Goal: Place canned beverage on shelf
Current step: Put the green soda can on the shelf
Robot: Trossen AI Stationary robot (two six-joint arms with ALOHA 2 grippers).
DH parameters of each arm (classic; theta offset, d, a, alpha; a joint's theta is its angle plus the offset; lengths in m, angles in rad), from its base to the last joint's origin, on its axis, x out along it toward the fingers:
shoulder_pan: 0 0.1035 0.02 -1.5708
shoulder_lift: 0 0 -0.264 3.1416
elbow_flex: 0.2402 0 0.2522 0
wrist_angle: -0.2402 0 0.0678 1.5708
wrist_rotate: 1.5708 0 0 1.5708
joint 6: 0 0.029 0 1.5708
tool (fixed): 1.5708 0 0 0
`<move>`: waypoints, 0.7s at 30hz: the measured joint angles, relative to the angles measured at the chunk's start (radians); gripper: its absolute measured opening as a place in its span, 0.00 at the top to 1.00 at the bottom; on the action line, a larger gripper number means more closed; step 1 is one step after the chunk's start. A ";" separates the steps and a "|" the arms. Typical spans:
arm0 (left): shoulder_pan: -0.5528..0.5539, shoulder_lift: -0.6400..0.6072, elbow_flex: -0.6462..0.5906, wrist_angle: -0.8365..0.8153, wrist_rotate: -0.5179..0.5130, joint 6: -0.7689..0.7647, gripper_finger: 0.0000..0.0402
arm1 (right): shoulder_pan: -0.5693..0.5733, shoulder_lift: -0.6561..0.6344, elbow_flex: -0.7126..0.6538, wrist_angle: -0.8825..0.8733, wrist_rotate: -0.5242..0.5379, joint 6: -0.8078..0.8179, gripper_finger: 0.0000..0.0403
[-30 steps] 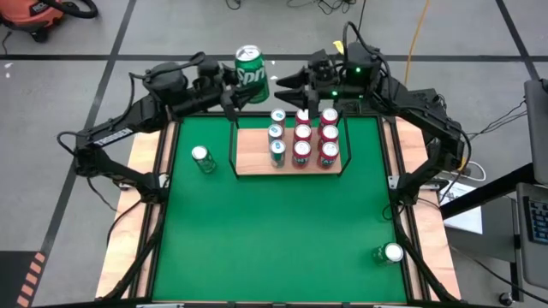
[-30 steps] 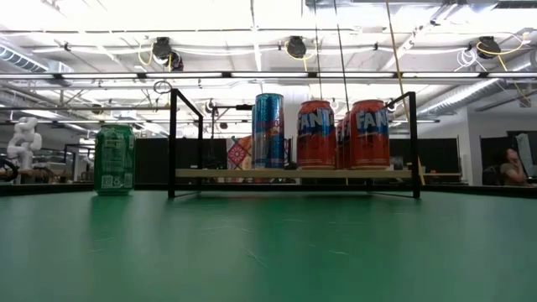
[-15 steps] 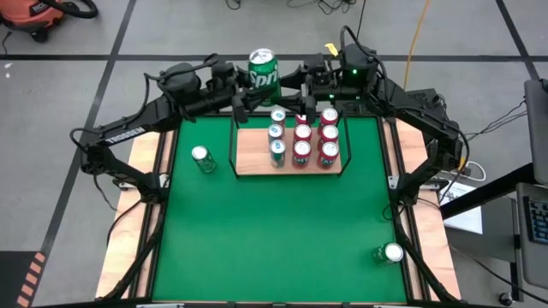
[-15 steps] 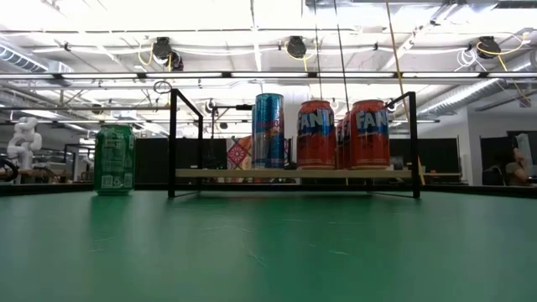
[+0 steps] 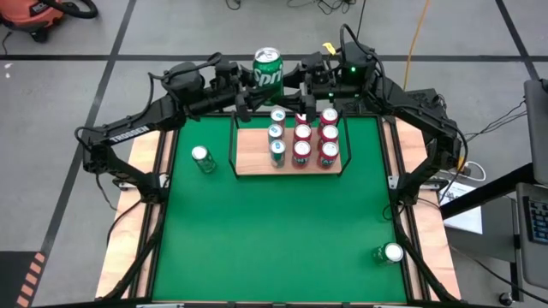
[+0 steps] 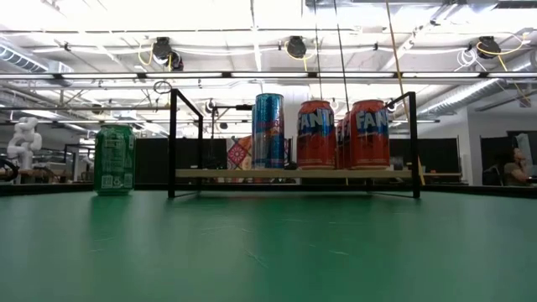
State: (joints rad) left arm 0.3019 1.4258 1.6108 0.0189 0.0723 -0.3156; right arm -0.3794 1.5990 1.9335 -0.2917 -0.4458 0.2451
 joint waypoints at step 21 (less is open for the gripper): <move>0.000 0.000 0.001 0.005 0.003 0.007 0.28 | 0.000 0.055 0.069 0.031 -0.003 0.048 0.17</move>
State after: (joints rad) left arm 0.3019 1.4258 1.6119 0.0240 0.0757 -0.3087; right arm -0.3794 1.6539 2.0022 -0.2602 -0.4485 0.2936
